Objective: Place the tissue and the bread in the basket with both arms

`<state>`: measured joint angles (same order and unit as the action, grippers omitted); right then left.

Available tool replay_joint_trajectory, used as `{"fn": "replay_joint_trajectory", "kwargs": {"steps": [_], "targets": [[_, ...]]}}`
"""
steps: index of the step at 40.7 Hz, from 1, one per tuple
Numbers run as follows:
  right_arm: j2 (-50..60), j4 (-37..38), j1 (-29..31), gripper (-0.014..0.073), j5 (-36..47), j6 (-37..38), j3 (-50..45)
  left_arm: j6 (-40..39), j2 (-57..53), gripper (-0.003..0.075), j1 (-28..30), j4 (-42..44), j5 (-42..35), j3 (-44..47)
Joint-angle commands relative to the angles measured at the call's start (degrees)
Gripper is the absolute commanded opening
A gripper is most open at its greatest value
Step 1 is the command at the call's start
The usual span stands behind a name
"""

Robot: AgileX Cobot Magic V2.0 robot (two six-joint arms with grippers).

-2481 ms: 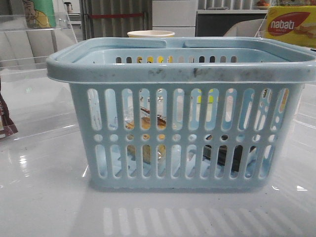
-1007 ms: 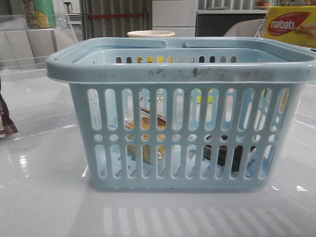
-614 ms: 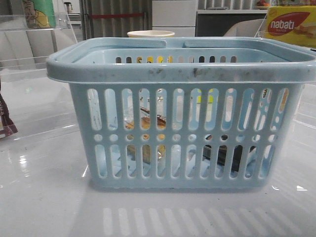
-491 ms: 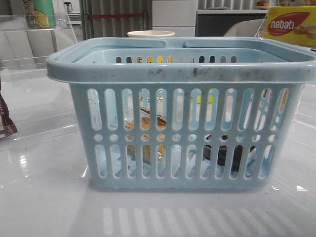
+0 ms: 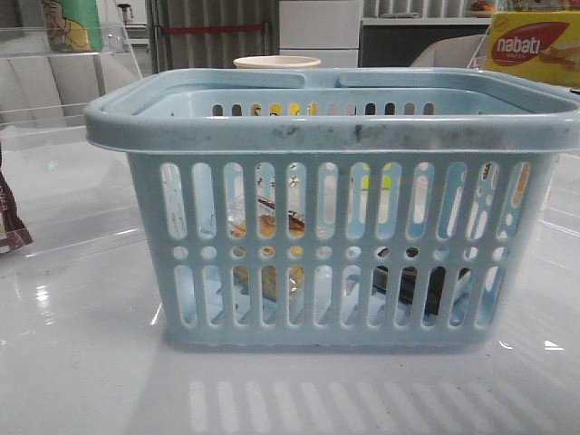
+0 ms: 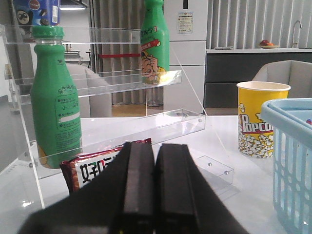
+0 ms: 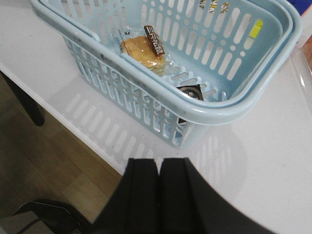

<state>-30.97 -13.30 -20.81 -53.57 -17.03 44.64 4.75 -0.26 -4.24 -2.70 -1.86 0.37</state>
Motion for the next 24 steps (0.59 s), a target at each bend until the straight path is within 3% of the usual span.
{"fn": "replay_joint_trajectory", "kwargs": {"steps": [1,8,14,24], "targets": [[-0.37,-0.34,0.1,0.0057,3.57,-0.45,1.43,-0.63,-1.08,0.0093,0.03,-0.18,-5.08,0.33],[1.4,-0.45,0.1,0.0057,4.45,-0.45,0.26,-0.63,-1.08,0.0093,0.03,-0.18,-5.04,0.33],[8.82,-0.48,6.19,0.0057,6.54,-0.45,-5.5,-0.63,-0.95,0.0093,0.03,-0.18,-4.82,0.33],[24.44,-0.25,16.25,0.0057,24.09,-0.45,-21.57,-0.63,-0.95,0.0093,0.03,-0.18,-4.74,0.33]]}}
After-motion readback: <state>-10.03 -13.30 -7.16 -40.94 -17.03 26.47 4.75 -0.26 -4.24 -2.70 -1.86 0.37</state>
